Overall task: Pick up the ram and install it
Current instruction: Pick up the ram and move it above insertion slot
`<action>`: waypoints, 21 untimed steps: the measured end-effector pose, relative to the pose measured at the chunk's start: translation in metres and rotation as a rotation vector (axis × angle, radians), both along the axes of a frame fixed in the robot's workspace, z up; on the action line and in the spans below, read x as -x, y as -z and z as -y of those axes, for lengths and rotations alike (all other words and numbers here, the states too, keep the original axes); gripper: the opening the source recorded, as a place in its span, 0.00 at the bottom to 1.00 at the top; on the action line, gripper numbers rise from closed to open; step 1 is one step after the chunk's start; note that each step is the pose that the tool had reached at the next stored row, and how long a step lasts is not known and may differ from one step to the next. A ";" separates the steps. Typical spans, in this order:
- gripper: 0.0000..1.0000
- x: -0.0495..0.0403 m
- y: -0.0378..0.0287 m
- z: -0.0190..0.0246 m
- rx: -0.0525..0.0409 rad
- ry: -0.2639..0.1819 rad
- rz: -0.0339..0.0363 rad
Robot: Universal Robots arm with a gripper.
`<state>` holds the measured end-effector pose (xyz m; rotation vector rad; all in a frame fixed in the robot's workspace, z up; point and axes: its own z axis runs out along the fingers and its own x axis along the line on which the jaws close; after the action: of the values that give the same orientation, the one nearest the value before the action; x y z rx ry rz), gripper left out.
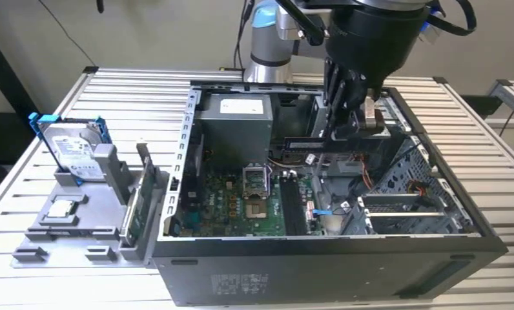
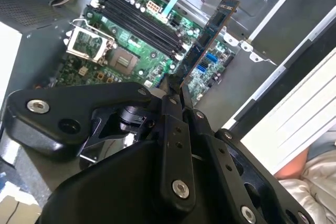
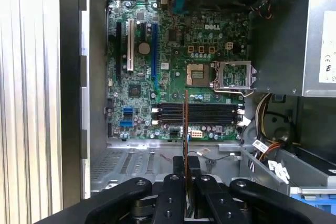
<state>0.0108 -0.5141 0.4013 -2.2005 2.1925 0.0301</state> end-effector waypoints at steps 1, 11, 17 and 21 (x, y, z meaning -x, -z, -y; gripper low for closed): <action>0.14 0.0000 0.0001 -0.0017 -0.0001 0.000 0.0000; 0.14 0.0000 0.0006 -0.0178 -0.0001 0.000 0.0000; 0.14 0.0000 0.0010 -0.0276 -0.0001 0.000 0.0000; 0.14 0.0000 0.0012 -0.0341 0.0000 0.000 0.0000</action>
<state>0.0109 -0.4800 0.4001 -2.2006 2.1924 0.0301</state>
